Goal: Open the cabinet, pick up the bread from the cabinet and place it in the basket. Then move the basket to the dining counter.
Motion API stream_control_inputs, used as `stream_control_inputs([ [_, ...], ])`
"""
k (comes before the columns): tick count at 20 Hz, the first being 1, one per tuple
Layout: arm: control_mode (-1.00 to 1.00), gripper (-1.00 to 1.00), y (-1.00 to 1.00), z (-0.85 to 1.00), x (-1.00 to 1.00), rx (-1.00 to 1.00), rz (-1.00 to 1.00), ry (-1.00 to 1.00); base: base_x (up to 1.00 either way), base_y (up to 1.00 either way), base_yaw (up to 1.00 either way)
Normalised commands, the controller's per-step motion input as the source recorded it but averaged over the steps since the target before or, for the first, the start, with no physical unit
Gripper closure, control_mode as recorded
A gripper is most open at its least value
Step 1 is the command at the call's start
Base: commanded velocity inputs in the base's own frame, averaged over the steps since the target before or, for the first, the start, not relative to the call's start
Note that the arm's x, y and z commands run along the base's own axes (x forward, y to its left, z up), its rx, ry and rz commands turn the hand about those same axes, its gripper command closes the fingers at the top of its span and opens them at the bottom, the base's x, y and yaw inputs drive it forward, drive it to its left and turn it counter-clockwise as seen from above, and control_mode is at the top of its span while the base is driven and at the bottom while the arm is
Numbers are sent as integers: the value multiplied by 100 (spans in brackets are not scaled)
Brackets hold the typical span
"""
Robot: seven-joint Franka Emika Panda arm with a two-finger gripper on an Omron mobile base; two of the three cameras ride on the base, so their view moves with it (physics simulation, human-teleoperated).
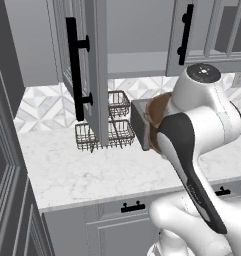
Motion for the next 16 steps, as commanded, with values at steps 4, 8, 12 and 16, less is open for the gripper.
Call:
stream_control_inputs([
  [4,-100,100,-20,-8,0,-9,0,-2,0,0,0],
  [8,100,100,-6,0,-2,-2,0,-1,-1,1,3],
  [12,100,100,0,0,0,0,0,0,0,1,1],
  [16,100,100,0,0,0,0,0,0,-45,-4,-12],
])
